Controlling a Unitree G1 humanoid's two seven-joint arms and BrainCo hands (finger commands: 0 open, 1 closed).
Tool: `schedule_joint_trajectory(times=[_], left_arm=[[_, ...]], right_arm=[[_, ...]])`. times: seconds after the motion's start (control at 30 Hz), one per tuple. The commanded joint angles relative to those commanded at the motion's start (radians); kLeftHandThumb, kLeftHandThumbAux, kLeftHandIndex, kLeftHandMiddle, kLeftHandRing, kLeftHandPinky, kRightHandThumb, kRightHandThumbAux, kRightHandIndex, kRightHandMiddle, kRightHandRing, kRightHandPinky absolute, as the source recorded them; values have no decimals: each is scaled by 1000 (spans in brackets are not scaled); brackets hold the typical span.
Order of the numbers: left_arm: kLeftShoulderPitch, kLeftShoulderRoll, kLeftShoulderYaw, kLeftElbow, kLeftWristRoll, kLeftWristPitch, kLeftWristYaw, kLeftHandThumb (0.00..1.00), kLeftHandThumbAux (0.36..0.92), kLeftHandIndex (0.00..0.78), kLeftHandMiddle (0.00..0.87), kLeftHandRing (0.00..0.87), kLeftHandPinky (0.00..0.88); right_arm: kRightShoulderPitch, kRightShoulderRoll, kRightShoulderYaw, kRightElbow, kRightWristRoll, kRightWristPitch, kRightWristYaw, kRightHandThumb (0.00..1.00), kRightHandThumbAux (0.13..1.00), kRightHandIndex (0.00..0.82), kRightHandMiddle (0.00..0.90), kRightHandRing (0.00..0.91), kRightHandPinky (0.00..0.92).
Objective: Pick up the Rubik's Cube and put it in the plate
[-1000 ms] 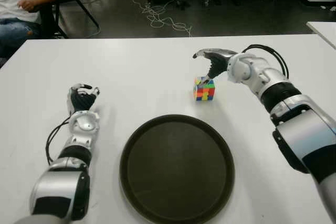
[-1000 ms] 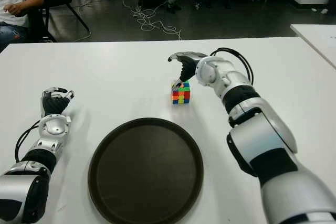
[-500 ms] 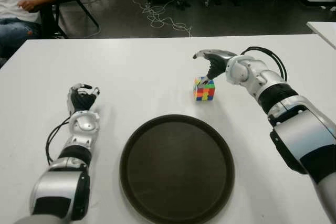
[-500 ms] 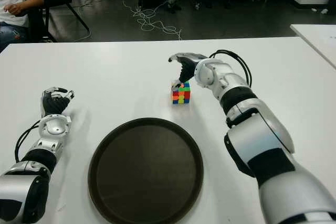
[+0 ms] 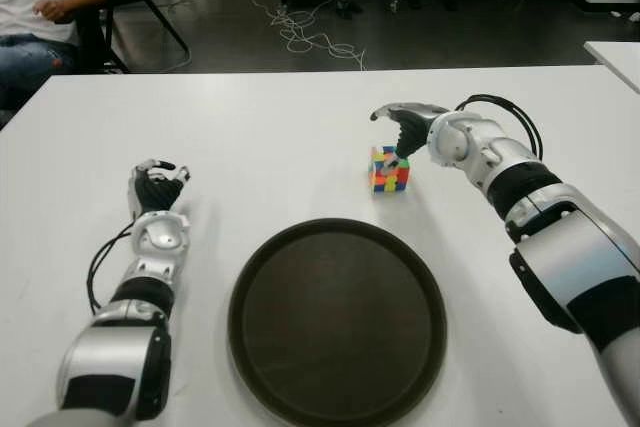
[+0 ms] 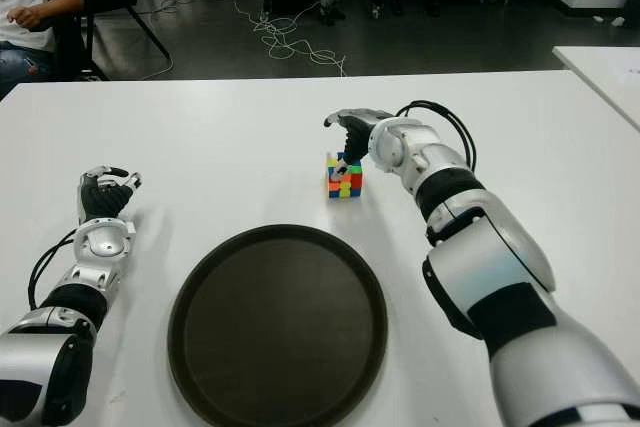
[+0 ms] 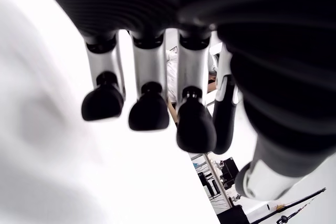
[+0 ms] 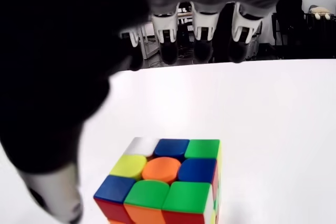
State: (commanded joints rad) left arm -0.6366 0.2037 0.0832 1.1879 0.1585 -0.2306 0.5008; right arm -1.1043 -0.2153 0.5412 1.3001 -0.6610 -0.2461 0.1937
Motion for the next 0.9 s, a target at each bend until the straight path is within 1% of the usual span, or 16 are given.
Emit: schedule_joint_trajectory(times=[0.13, 0.47, 0.7, 0.9], left_arm=[[0, 0, -1, -2, 1, 2, 2, 711, 704, 442, 816, 814, 801], [-2, -1, 2, -3, -2, 12, 2, 711, 704, 442, 808, 810, 802], [-1, 0, 6, -2, -6, 14, -7, 711, 705, 441, 809, 810, 798], [0, 1, 3, -1, 1, 9, 0, 710, 705, 442, 818, 815, 803]], right_arm=[[11, -2, -4, 1, 2, 3, -2, 0, 776, 0, 0, 9, 0], [20, -9, 2, -2, -4, 13, 7, 0, 761, 0, 13, 25, 7], [28, -13, -1, -4, -1, 6, 16, 0, 778, 0, 5, 16, 5], [36, -16, -5, -5, 4, 11, 30, 0, 771, 0, 0, 2, 5]])
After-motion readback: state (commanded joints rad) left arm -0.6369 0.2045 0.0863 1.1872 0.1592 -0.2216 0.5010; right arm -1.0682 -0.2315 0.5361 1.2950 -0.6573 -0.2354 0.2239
